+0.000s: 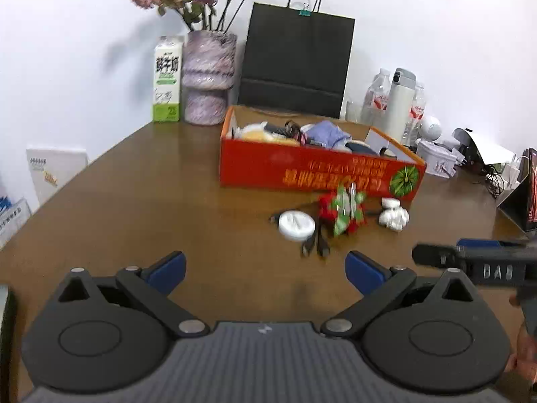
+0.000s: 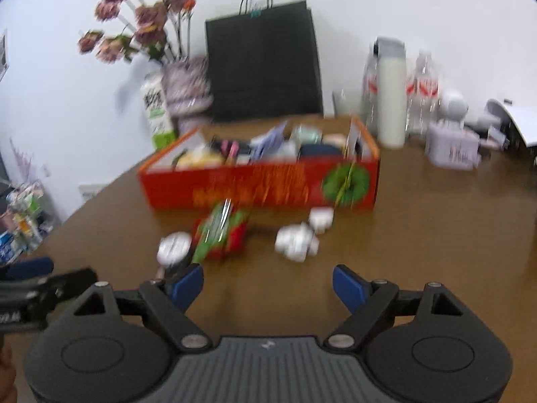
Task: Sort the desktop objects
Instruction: 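Move both grippers back over the remaining items on the table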
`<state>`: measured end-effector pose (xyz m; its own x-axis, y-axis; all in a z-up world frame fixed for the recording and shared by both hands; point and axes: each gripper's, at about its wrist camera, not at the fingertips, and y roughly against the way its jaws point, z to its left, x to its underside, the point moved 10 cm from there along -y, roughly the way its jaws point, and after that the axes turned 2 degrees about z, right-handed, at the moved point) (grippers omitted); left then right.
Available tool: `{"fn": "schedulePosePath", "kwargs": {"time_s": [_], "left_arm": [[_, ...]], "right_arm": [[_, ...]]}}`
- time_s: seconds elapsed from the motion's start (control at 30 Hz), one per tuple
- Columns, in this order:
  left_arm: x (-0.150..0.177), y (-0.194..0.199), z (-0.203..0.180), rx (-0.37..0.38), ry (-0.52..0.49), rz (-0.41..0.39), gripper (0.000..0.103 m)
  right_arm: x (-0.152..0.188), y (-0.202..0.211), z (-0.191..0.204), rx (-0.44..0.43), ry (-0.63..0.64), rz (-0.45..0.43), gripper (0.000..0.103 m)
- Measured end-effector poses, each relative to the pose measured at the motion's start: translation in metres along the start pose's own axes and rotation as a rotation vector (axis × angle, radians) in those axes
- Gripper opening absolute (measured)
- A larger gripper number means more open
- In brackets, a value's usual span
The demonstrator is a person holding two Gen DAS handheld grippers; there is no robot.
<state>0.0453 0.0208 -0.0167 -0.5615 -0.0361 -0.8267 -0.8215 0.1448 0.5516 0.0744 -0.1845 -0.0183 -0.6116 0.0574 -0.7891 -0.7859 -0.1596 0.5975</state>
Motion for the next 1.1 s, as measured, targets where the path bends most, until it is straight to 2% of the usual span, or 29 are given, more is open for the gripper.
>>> {"fn": "schedulePosePath", "kwargs": {"time_s": [0.13,0.3,0.43,1.1], "left_arm": [[0.017,-0.001,-0.003,-0.009,-0.011,0.005,0.103],[0.031,-0.013,-0.010,-0.011,-0.053,0.066,0.103],[0.037,-0.016,-0.014,-0.005,-0.081,0.090,0.103],[0.042,-0.023,-0.016,-0.023,-0.098,0.139,0.103]], "right_arm": [[0.034,0.012,0.007,0.027,0.038,0.013,0.089],[0.052,0.011,0.007,0.006,0.006,0.035,0.090],[0.049,0.014,0.002,-0.023,-0.036,0.001,0.090],[0.048,0.011,-0.001,-0.052,-0.074,0.005,0.090]]}}
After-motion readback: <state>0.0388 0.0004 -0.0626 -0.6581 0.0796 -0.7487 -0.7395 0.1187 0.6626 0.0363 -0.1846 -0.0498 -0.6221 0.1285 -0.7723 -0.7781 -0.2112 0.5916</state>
